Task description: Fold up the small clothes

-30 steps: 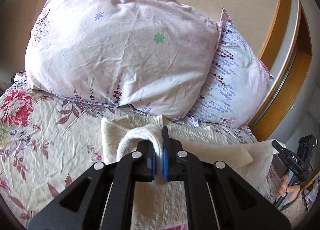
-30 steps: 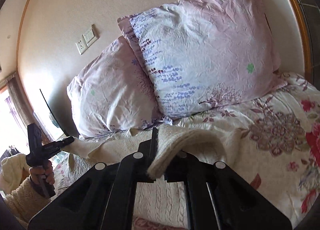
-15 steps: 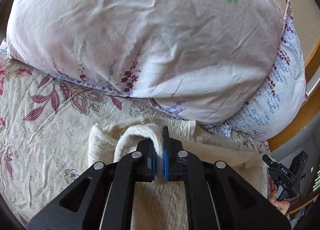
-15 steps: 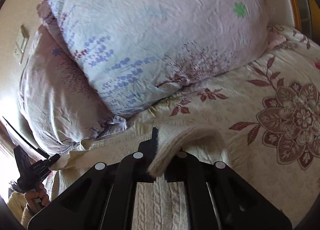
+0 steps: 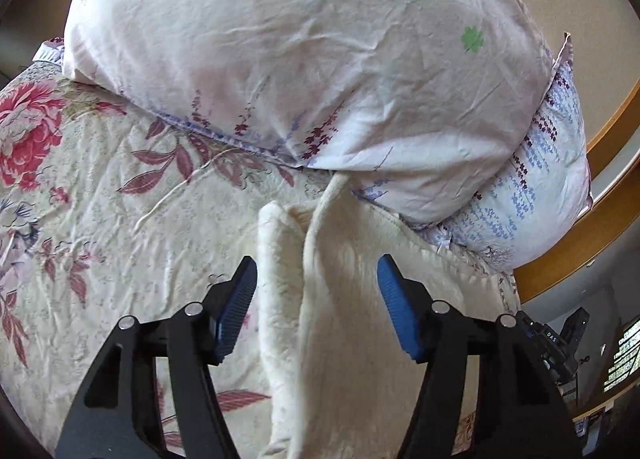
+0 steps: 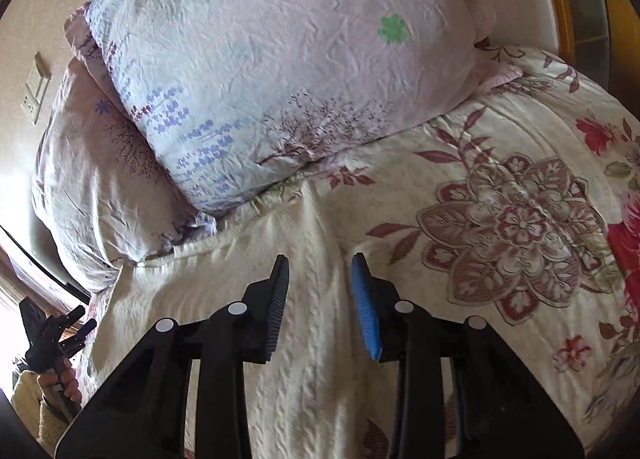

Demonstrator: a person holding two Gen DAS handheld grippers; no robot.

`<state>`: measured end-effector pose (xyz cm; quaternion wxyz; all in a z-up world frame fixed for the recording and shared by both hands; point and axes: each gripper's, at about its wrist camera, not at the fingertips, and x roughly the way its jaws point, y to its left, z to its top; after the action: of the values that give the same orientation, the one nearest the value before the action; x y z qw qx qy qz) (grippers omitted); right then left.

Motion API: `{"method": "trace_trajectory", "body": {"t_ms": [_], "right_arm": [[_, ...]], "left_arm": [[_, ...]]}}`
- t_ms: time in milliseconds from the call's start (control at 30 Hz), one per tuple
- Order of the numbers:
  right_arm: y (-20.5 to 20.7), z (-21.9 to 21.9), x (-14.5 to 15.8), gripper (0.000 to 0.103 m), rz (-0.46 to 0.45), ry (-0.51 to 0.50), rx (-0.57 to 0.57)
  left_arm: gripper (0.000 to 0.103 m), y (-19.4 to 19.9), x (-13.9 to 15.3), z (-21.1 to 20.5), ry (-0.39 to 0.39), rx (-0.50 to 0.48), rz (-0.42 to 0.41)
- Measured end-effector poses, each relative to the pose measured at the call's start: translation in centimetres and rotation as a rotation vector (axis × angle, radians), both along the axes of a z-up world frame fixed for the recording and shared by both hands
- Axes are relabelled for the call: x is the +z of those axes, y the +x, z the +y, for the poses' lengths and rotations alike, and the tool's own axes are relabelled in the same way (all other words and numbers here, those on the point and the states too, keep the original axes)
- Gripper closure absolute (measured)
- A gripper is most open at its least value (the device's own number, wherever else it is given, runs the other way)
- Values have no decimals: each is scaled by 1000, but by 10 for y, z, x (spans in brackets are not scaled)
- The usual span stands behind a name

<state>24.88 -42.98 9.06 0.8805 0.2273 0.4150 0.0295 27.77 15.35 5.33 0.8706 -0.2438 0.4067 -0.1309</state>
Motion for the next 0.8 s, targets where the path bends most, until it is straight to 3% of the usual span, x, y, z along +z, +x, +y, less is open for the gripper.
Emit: {"method": "trace_trajectory", "body": {"t_ms": [367,400,433,533,633,800], "right_arm": [[-29,6,-11,68,49,44,82],[-31,7,-12,73,52,40,91],[-33,9,-13,86,49,38,99],[-38,11,-12,97,26,40,111],[-45,12,-1,98,-20,29,111],[-60,16,20,98,-99,38,107]], "left_arm": [[47,-39,-18,-10,55,-75,16],[51,-40,-20,-12,61,-84,19],[58,-40,-22,-15,61,-92,26],[77,-42,-26,-23,71,-114,31],[90,-46,-20,-28,99,-120,2],[96,-60,-1,-17,52,-108,-59]]}}
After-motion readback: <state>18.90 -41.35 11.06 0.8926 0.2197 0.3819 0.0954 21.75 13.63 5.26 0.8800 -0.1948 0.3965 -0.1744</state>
